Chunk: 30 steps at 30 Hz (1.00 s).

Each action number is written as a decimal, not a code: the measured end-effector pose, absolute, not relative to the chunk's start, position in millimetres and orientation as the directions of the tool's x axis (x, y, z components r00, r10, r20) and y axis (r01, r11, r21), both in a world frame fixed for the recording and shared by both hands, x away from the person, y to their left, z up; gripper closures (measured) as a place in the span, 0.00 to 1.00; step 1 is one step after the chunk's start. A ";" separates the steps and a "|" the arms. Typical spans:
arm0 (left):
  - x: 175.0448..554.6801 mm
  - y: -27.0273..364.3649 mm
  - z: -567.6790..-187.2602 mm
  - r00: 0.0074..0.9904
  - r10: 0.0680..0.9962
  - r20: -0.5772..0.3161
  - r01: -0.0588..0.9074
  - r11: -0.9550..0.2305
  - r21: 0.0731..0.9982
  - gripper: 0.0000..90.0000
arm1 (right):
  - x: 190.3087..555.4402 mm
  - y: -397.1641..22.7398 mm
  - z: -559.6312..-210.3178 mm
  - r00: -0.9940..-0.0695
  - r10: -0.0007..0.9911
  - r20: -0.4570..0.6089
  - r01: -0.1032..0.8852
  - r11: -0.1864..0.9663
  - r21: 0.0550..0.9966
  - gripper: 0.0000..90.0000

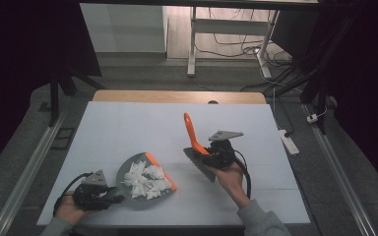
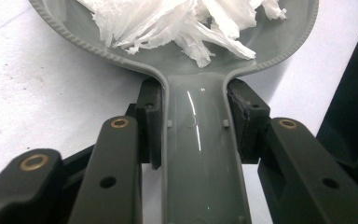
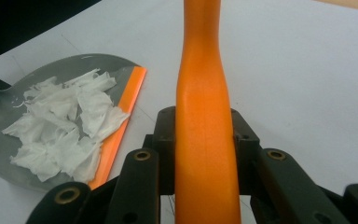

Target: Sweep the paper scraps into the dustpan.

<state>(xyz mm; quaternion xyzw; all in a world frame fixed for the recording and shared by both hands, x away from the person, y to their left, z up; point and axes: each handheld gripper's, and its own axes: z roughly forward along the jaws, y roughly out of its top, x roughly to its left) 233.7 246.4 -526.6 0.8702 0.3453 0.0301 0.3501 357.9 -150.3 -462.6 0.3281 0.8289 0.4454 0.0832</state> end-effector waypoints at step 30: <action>231.8 252.6 -513.7 0.684 0.708 -0.176 0.592 -0.398 0.701 0.68 | 336.4 -223.6 -461.3 -0.756 0.641 0.137 0.453 0.360 0.816 0.79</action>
